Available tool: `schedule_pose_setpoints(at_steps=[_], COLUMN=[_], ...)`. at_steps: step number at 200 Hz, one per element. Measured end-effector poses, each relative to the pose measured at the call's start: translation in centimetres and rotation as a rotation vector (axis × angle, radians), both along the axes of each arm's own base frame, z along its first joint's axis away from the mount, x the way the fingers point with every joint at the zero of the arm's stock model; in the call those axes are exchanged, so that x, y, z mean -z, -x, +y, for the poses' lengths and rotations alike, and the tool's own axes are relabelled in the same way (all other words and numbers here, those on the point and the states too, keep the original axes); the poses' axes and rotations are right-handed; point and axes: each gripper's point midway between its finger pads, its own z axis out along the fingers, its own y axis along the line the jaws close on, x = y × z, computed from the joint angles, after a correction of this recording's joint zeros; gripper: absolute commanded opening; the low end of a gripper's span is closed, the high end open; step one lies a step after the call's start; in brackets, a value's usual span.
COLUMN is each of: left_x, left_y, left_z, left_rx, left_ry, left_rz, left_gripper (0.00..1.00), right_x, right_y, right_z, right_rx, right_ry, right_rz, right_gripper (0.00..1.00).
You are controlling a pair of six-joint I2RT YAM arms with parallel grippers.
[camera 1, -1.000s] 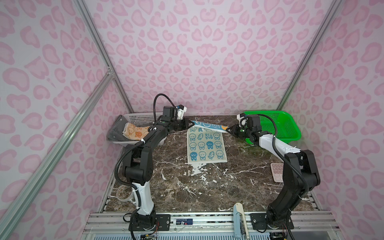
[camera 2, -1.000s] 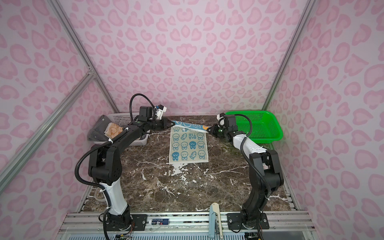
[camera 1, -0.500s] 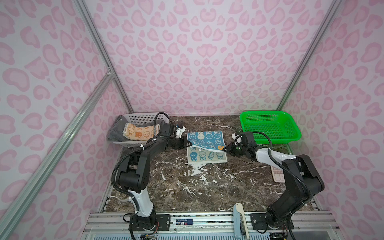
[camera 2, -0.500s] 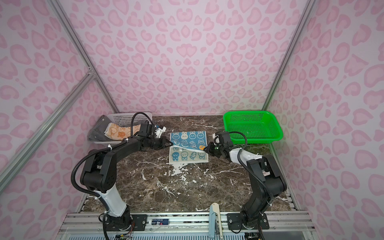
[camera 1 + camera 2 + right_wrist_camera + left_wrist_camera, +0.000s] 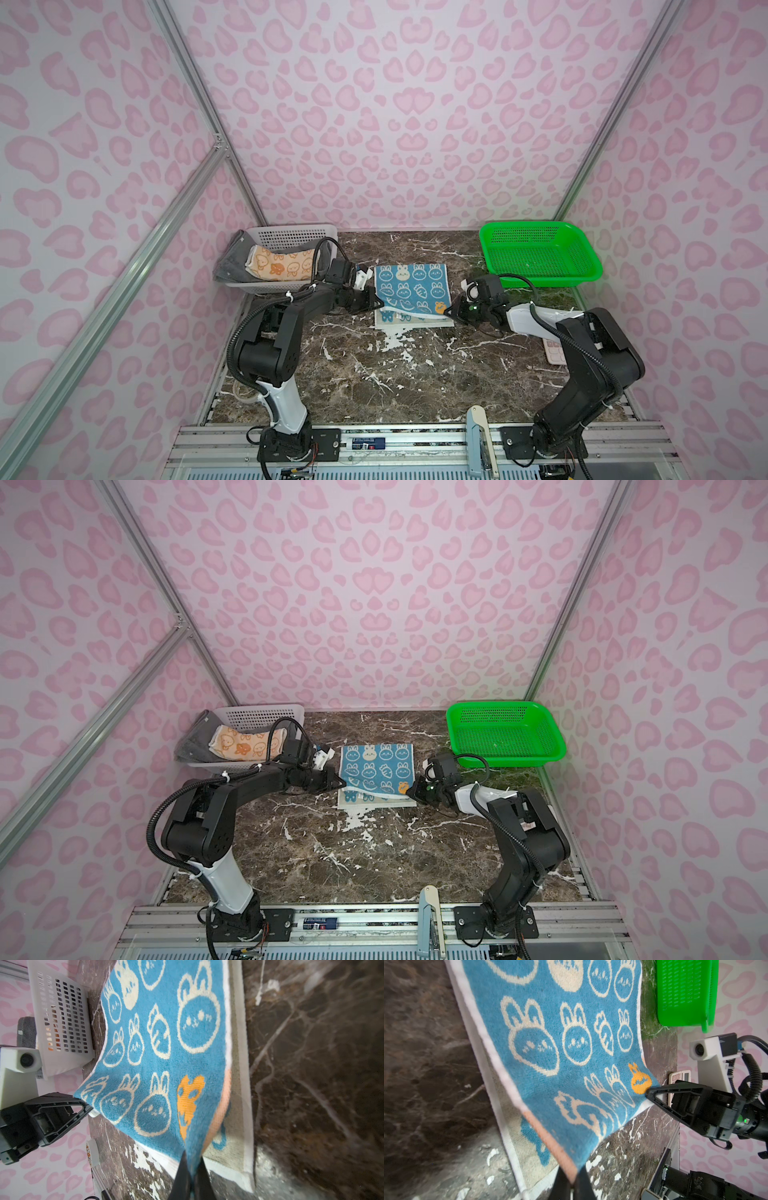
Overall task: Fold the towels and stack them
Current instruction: 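Lower the stretched blue towel flat onto the table with both grippers, then open both grippers and move them to the towel's far edge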
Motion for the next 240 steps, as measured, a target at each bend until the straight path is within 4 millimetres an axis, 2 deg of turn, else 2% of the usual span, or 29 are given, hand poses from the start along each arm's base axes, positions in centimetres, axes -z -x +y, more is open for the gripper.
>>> schedule_pose_setpoints(at_steps=[21, 46, 81, 94, 97, 104, 128, 149, 187, 210, 240], left_x=[0.4, 1.0, 1.6, 1.3, 1.2, 0.8, 0.2, -0.6, -3.8, -5.5, -5.6], left_y=[0.5, 1.2, 2.2, 2.5, 2.6, 2.6, 2.9, 2.7, -0.5, -4.7, -9.6], left_z=[0.0, 0.2, 0.5, 0.7, 0.8, 0.9, 1.6, 2.4, 3.0, 2.8, 2.5], left_rx=[0.005, 0.009, 0.016, 0.012, 0.01, 0.008, -0.007, -0.028, -0.074, -0.106, -0.121], left_ry=[-0.007, -0.022, -0.055, -0.071, -0.074, -0.081, -0.124, -0.178, -0.231, -0.261, -0.308], left_rz=[0.017, 0.04, 0.075, 0.08, 0.079, 0.069, 0.068, 0.058, -0.039, -0.122, -0.188], left_gripper=[0.03, 0.06, 0.28, 0.35, 0.4, 0.46, 0.52, 0.53, 0.62, 0.67, 0.7], right_x=[0.8, 0.7, -0.5, -1.2, -1.3, -1.6, -2.8, -3.5, -3.6, -3.6, -3.1], right_y=[0.9, 1.3, 2.5, 3.0, 3.1, 3.3, 3.5, 2.7, -0.8, -4.2, -8.8], right_z=[-0.2, -0.4, -1.0, -1.6, -1.7, -2.0, -3.2, -3.7, -3.4, -3.1, -3.0], right_rx=[0.002, 0.002, -0.037, -0.048, -0.05, -0.056, -0.071, -0.085, -0.117, -0.119, -0.101], right_ry=[0.012, 0.02, 0.066, 0.102, 0.109, 0.13, 0.213, 0.274, 0.345, 0.366, 0.384], right_rz=[0.026, 0.027, -0.006, -0.024, -0.027, -0.034, -0.068, -0.099, -0.133, -0.154, -0.177], right_gripper=[0.17, 0.3, 0.4, 0.43, 0.44, 0.45, 0.46, 0.46, 0.47, 0.48, 0.48])
